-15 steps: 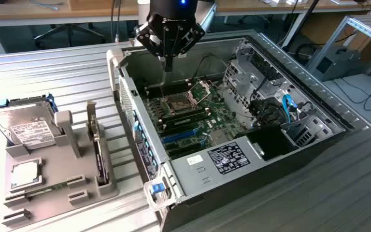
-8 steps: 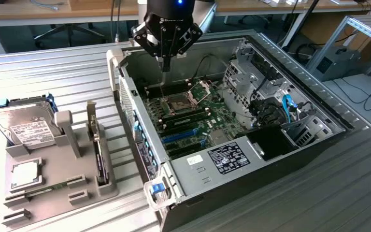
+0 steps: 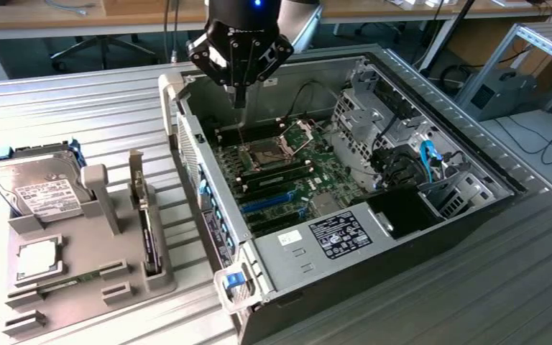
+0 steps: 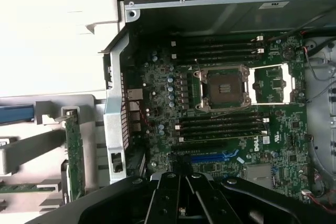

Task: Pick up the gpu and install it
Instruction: 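Reach for the gpu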

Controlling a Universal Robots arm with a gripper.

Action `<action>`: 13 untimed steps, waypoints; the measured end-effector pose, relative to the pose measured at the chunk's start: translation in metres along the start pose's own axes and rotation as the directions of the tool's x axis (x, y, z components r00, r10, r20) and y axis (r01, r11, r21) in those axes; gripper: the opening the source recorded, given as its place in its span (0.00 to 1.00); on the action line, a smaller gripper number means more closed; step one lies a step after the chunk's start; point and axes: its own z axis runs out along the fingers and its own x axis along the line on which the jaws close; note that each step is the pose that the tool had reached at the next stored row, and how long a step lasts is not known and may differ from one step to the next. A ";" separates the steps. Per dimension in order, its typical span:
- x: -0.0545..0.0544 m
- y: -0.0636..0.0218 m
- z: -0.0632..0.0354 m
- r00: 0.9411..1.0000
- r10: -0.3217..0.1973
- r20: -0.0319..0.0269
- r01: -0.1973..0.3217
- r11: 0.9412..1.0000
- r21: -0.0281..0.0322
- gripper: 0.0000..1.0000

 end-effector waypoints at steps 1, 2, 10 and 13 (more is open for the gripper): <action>0.002 -0.0002 -0.0001 1.000 0.000 0.000 0.000 1.000 0.000 0.11; 0.004 -0.0003 -0.0001 1.000 0.000 0.000 0.000 1.000 0.000 0.11; 0.015 -0.0012 -0.0004 1.000 0.000 0.000 0.000 1.000 0.000 0.11; 0.020 -0.0015 -0.0006 1.000 0.000 0.001 0.000 1.000 0.000 0.11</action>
